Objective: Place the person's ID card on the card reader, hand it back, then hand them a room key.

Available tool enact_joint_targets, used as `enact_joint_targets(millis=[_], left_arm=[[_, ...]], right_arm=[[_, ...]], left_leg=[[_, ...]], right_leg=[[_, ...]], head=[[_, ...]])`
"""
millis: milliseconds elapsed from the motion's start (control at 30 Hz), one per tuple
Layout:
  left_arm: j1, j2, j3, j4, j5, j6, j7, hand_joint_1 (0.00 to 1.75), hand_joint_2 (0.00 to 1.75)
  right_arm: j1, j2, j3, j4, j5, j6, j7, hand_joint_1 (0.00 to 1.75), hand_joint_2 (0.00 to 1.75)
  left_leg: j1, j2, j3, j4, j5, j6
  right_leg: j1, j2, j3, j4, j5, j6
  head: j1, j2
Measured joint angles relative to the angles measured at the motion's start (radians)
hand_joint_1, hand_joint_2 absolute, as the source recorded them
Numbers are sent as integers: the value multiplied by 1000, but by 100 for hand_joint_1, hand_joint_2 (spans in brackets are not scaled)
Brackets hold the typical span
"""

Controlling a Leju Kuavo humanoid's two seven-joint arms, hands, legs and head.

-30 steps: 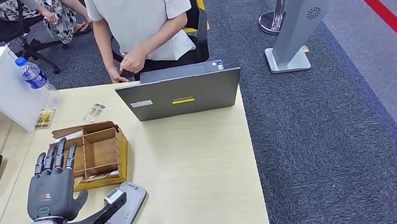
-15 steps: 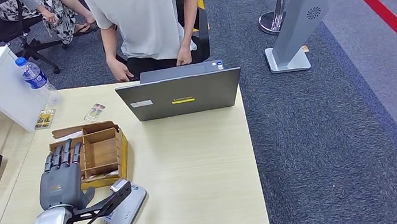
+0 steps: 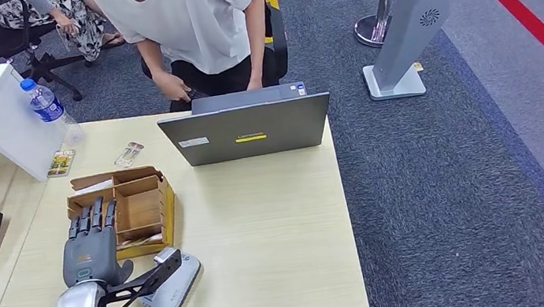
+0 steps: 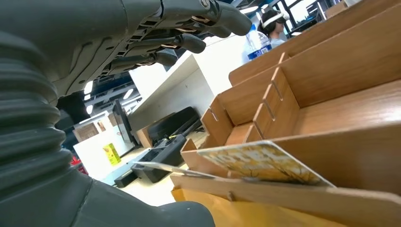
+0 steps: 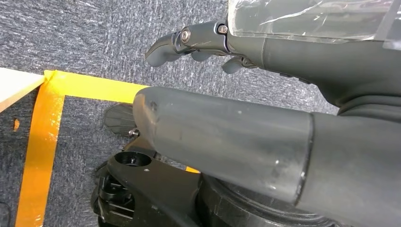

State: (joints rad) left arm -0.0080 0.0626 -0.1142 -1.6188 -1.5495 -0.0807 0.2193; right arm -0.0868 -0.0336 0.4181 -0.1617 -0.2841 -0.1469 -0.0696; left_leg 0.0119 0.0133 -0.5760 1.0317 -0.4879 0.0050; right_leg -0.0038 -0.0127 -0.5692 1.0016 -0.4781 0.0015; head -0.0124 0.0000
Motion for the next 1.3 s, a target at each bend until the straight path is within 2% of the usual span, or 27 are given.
enact_joint_targets(millis=[700,1033,1300], left_arm=[[-49,2,8,65,0,107,-50,0,175],[-50,2,2,65,0,107,-52,0,175],[-49,6,-12,65,0,62,-48,0,175]], right_arm=[[-11,2,0,0,0,2,-16,0,0],[-11,3,0,0,0,2,-17,0,0],[-11,5,0,0,0,4,-15,0,0]], left_leg=[[0,0,0,0,0,0],[0,0,0,0,0,0],[0,0,0,0,0,0]], right_leg=[[0,0,0,0,0,0],[0,0,0,0,0,0],[0,0,0,0,0,0]], head=[[0,0],[0,0],[0,0]])
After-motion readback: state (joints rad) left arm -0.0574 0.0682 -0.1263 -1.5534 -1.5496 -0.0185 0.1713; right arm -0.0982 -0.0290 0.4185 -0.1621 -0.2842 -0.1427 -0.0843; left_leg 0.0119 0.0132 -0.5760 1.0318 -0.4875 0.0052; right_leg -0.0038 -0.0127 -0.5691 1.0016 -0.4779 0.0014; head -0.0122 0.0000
